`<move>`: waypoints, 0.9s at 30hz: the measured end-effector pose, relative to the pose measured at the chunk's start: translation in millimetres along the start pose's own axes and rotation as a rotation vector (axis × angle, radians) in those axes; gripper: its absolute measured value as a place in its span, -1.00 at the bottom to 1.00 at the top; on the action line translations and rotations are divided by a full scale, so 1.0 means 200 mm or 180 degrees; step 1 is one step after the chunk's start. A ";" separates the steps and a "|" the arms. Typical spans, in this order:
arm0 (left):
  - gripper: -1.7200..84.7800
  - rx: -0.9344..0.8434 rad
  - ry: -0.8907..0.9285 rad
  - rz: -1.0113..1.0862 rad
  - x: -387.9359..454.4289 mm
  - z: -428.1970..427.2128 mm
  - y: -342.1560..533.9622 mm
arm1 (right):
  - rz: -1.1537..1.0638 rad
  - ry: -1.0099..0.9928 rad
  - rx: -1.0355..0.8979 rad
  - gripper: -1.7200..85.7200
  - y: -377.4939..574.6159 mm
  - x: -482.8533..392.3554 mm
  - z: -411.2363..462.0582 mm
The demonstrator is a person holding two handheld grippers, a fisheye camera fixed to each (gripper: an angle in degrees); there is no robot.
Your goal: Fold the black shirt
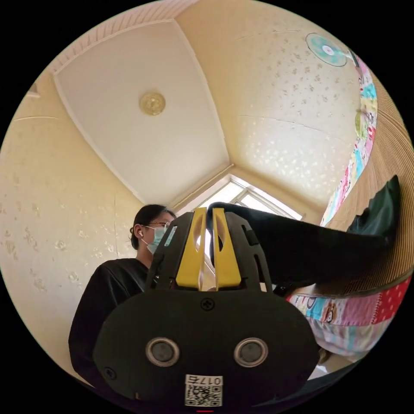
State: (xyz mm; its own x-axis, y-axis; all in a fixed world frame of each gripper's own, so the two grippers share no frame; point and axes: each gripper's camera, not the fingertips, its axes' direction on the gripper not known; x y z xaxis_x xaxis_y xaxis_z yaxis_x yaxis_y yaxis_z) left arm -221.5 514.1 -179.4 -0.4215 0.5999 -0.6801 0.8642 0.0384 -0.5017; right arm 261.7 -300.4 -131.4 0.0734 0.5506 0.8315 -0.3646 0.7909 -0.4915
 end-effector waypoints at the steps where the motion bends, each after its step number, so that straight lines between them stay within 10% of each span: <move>1: -0.86 0.0012 -0.0015 -0.0006 0.00 -0.01 0.01 | -0.0049 0.0037 -0.0043 -0.91 0.01 -0.01 0.01; 10: -0.86 0.0132 -0.1245 -0.0656 -0.51 -0.07 -0.09 | 0.0068 0.1684 -0.0225 -0.91 0.02 0.41 0.11; 27: -0.81 0.0455 -0.1766 -0.1519 -2.09 0.03 -0.41 | 0.0067 0.3567 -0.0961 -0.86 -0.07 2.02 0.54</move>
State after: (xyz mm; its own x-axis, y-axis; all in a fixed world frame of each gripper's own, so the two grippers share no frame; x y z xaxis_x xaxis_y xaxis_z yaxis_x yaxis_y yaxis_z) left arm -118.6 255.2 142.2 -0.8515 0.0511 -0.5218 0.5242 0.0667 -0.8490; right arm 195.8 -118.0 240.6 0.9057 0.3729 0.2014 -0.1504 0.7271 -0.6699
